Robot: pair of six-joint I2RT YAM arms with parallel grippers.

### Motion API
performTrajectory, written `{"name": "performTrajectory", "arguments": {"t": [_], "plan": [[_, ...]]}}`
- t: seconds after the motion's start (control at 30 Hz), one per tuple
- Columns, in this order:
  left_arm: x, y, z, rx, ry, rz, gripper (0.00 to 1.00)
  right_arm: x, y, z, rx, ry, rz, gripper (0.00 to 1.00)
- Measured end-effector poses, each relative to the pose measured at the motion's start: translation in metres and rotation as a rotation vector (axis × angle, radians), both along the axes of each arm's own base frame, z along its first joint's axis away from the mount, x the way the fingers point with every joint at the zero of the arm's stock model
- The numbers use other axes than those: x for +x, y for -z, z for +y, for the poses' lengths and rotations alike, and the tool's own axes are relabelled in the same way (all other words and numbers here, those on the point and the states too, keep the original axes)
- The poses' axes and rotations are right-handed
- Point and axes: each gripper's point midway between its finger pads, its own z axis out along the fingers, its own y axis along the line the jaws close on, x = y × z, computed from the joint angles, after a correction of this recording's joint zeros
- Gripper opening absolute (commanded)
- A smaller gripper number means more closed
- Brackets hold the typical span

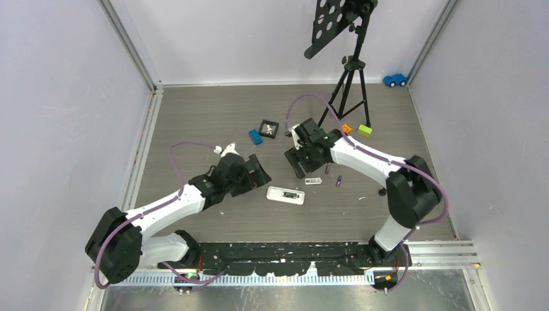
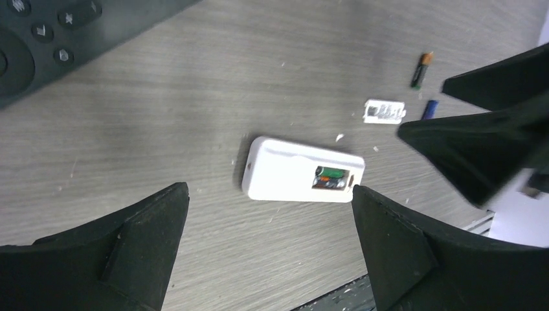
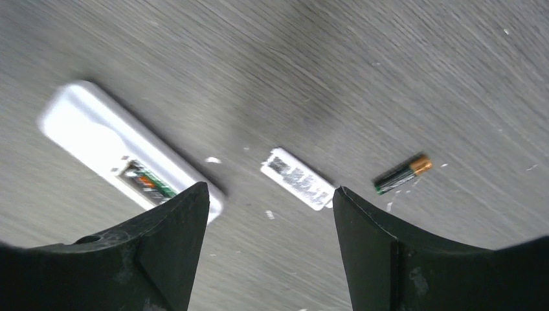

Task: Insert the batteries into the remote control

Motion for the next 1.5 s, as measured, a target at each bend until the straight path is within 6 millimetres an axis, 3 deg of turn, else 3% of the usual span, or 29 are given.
{"name": "performTrajectory", "arguments": {"t": [0.1,0.2,0.33,0.5,0.83,1.1,1.3,1.5], "plan": [[0.011,-0.012,0.0,-0.03,0.019,-0.02,0.98,0.001,0.018,-0.013,-0.145,-0.083,0.049,0.73],[0.014,-0.012,0.005,-0.055,0.024,0.001,0.98,-0.005,0.038,-0.03,-0.26,-0.141,0.13,0.73],[0.016,-0.011,0.011,-0.081,0.03,0.023,0.98,-0.018,0.044,-0.043,-0.306,-0.21,0.202,0.74],[0.016,-0.013,0.012,-0.108,0.042,0.037,0.98,-0.019,0.042,-0.036,-0.279,-0.28,0.212,0.74],[0.018,-0.004,0.005,-0.151,0.056,0.085,0.97,-0.013,0.061,-0.033,-0.271,-0.32,0.237,0.7],[0.022,-0.004,0.003,-0.177,0.058,0.095,0.97,-0.002,0.062,-0.036,-0.252,-0.3,0.215,0.59],[0.024,-0.007,0.0,-0.191,0.066,0.082,0.97,-0.004,0.064,-0.038,-0.246,-0.296,0.228,0.38],[0.025,-0.008,0.0,-0.195,0.069,0.079,0.97,-0.008,0.067,-0.037,-0.238,-0.294,0.252,0.38]]}}
